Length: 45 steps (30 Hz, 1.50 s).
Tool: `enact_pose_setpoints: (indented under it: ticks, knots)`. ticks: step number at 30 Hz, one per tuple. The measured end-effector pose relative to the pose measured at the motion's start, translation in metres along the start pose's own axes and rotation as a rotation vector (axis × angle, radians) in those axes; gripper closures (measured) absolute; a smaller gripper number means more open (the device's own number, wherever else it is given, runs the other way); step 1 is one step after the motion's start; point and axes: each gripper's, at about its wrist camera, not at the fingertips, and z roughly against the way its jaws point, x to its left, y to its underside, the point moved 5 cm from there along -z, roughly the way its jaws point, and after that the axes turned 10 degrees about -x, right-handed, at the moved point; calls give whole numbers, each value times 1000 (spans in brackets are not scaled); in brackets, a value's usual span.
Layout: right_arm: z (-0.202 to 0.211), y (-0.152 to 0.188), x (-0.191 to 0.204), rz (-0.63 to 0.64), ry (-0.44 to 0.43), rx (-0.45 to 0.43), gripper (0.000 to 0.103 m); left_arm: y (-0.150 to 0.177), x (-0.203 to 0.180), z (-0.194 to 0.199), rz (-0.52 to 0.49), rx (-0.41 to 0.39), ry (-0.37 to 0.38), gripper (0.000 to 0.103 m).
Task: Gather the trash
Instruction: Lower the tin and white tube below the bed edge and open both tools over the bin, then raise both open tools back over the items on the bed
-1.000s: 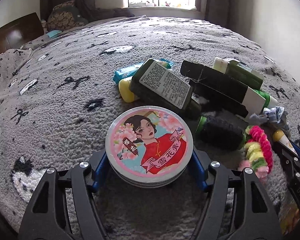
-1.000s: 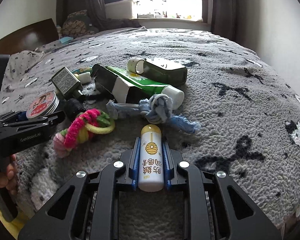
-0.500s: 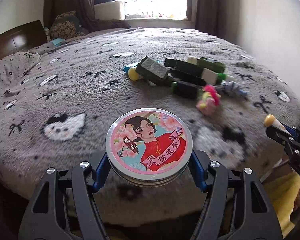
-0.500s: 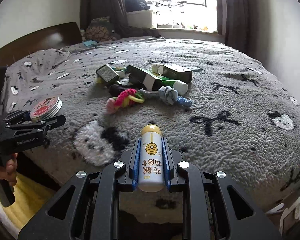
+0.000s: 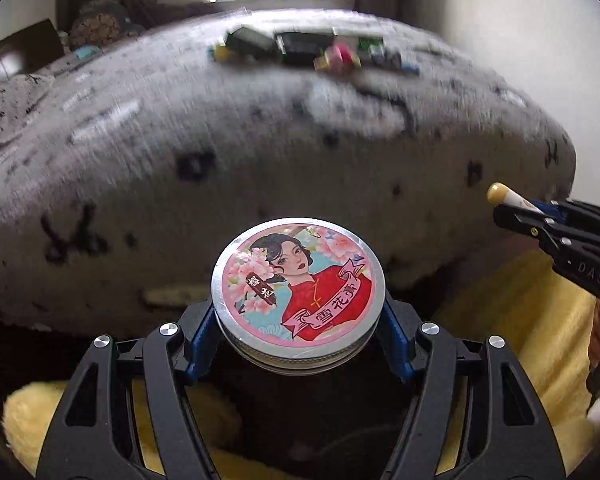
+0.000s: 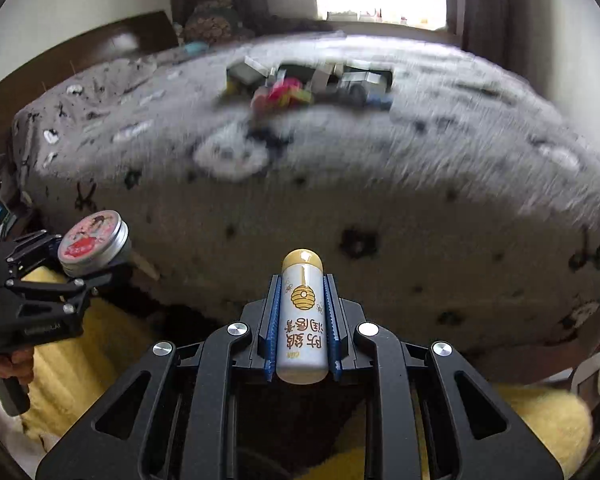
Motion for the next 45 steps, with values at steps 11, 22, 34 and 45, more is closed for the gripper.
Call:
enact_pose_setpoints:
  ticks: [11,22,34,45]
  knots:
    - [-76,81,16,-127,-93,338,82,79,-14,-74,2,308,104,38]
    - [-100,97,17,-161,-106,394,59,99,-5,-106,36,396,120,27]
    - [-48,26,-9,-18,30,163,24,48,-3,-59,-7,186,40,8]
    - [-7,-75,-39,60,122,-154,12,-47,4,-14,-50,-66,-12,8]
